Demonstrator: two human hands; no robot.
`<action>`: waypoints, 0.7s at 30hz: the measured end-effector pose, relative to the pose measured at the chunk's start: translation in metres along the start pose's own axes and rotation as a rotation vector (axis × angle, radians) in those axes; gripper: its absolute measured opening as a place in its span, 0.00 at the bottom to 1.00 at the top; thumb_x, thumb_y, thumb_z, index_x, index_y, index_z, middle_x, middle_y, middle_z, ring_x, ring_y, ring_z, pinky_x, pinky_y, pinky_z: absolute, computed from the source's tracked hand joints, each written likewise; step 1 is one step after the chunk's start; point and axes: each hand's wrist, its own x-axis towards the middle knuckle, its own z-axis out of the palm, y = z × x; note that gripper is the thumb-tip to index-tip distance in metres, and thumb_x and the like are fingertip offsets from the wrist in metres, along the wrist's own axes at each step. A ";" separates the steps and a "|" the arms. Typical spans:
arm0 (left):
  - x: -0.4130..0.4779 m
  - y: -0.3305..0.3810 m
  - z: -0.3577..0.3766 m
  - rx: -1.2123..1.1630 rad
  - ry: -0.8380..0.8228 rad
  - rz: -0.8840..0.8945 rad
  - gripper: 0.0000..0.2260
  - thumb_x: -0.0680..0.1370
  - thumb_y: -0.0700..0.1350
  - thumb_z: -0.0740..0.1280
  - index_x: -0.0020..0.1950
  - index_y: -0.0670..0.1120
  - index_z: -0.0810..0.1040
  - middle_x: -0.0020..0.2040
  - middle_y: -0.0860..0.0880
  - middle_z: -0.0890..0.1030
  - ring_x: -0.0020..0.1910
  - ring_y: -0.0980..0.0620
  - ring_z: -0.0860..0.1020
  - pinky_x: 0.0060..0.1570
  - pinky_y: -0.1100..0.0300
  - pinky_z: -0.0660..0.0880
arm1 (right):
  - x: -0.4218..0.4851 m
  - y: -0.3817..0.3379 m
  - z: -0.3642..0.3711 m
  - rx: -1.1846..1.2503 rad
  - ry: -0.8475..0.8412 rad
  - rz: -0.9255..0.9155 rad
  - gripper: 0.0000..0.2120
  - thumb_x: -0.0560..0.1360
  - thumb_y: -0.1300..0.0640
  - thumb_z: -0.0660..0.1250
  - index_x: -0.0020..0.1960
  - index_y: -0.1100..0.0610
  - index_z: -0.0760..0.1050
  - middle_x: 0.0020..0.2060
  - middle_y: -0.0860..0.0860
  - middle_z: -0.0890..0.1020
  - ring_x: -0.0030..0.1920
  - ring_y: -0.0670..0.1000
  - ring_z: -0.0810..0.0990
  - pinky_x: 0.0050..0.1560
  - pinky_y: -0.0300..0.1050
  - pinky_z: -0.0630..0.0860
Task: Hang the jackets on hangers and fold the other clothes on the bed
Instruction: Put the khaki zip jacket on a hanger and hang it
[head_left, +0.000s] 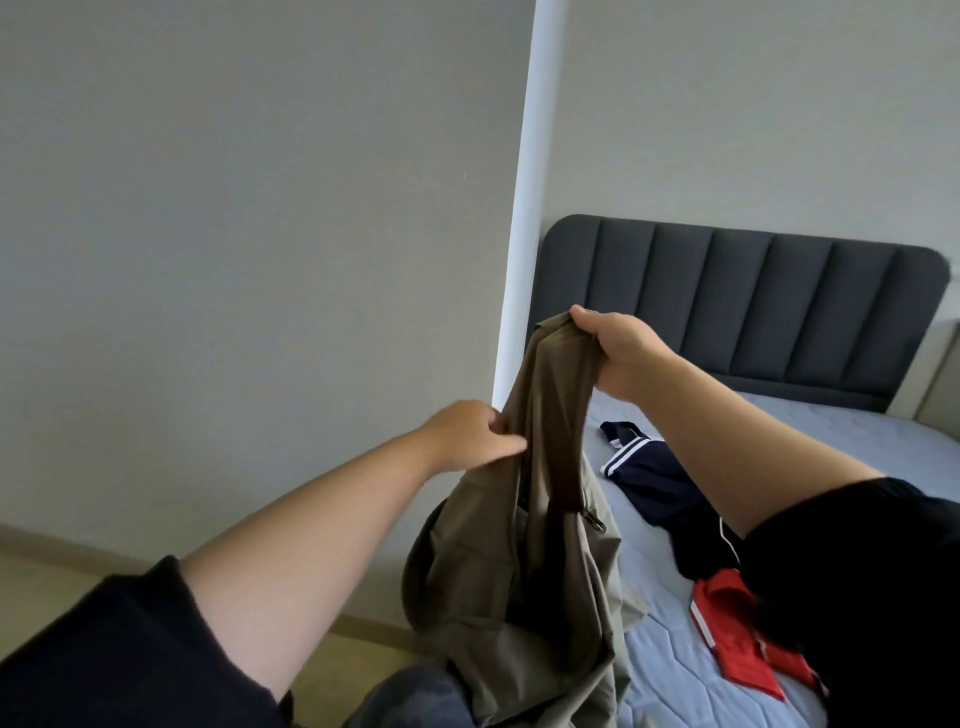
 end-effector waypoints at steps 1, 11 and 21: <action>0.002 -0.001 0.009 0.041 -0.015 -0.033 0.16 0.74 0.55 0.66 0.37 0.42 0.75 0.36 0.48 0.78 0.40 0.48 0.79 0.40 0.57 0.73 | 0.000 -0.001 -0.001 0.016 0.003 -0.009 0.07 0.78 0.57 0.66 0.50 0.62 0.76 0.46 0.56 0.81 0.44 0.52 0.81 0.41 0.44 0.78; 0.004 -0.003 0.082 -0.128 -0.136 -0.205 0.20 0.74 0.54 0.65 0.63 0.46 0.75 0.52 0.49 0.77 0.51 0.49 0.77 0.47 0.59 0.73 | 0.007 0.002 -0.027 0.217 0.044 -0.033 0.08 0.78 0.58 0.66 0.55 0.61 0.76 0.52 0.57 0.82 0.47 0.53 0.82 0.51 0.49 0.79; 0.007 -0.002 0.099 -0.164 -0.042 -0.210 0.08 0.77 0.40 0.60 0.53 0.44 0.77 0.49 0.44 0.79 0.45 0.46 0.78 0.44 0.58 0.73 | 0.022 0.008 -0.053 0.117 0.192 -0.071 0.08 0.76 0.57 0.69 0.52 0.61 0.77 0.47 0.57 0.82 0.45 0.54 0.82 0.52 0.51 0.80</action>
